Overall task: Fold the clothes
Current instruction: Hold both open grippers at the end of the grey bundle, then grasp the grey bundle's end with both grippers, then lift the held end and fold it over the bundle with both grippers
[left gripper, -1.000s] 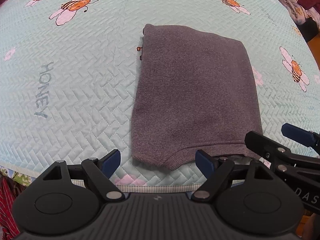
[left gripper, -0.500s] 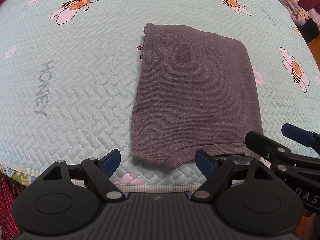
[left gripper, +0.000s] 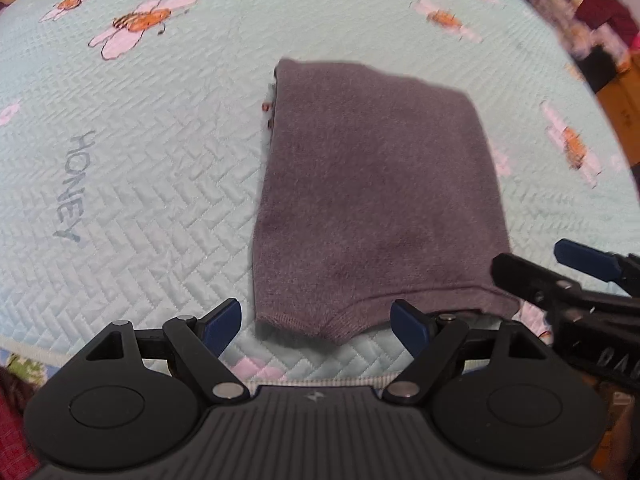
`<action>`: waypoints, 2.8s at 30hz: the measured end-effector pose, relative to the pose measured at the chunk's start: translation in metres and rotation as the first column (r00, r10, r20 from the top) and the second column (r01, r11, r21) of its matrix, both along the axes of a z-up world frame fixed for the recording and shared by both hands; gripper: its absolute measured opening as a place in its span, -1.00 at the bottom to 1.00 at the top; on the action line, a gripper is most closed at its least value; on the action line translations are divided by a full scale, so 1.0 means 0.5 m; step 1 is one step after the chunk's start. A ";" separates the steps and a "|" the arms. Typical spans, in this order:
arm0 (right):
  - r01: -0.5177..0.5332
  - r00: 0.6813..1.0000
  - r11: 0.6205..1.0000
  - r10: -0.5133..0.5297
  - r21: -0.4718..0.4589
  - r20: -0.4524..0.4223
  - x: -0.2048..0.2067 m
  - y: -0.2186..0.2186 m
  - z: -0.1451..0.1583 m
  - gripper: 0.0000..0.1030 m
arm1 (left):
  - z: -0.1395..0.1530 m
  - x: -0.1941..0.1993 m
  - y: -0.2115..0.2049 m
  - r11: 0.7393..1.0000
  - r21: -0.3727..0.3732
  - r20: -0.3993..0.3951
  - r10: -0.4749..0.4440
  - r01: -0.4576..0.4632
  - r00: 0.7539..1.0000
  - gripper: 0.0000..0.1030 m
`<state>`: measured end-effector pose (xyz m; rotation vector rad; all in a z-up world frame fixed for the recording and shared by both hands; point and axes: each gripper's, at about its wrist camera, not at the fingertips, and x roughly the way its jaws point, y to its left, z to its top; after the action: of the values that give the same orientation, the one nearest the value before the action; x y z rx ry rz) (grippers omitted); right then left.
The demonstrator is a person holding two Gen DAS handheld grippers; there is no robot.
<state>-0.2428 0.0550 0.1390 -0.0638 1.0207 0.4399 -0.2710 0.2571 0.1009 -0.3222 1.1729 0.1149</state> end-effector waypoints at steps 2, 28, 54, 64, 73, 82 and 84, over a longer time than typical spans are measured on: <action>0.004 1.000 0.998 -0.005 0.062 0.018 -0.001 -0.032 -0.004 0.59 | -0.006 -0.018 0.028 0.998 -0.050 0.053 0.030 -0.028 0.998 0.65; 0.295 0.925 0.700 -0.037 0.651 -0.379 0.043 -0.292 -0.286 0.59 | -0.202 -0.030 0.152 0.806 -0.573 0.167 0.296 -0.152 0.940 1.00; 0.294 0.921 0.647 0.006 0.704 -0.390 0.048 -0.313 -0.313 -0.08 | -0.242 -0.016 0.153 0.741 -0.672 0.204 0.208 -0.018 0.956 0.75; 0.276 0.939 0.695 -0.048 0.664 -0.341 0.026 -0.297 -0.293 -0.24 | -0.236 -0.016 0.166 0.773 -0.625 0.136 0.240 -0.105 0.961 -0.16; 0.319 0.925 0.631 -0.047 0.707 -0.376 0.019 -0.290 -0.265 -0.33 | -0.195 -0.020 0.193 0.724 -0.680 0.163 0.300 -0.113 0.940 -0.46; 0.285 0.899 0.605 0.101 0.743 -0.427 -0.019 -0.124 -0.194 -0.34 | -0.091 0.002 0.357 0.759 -0.640 0.242 0.347 -0.119 0.906 -0.52; 0.272 0.881 0.593 0.163 0.758 -0.444 -0.029 -0.055 -0.180 -0.34 | -0.068 0.024 0.412 0.777 -0.614 0.247 0.352 -0.134 0.903 -0.52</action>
<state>-0.2571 0.0273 0.0489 0.9654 1.2084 0.8643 -0.2590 0.4630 0.0667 -1.0138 0.7748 -0.0819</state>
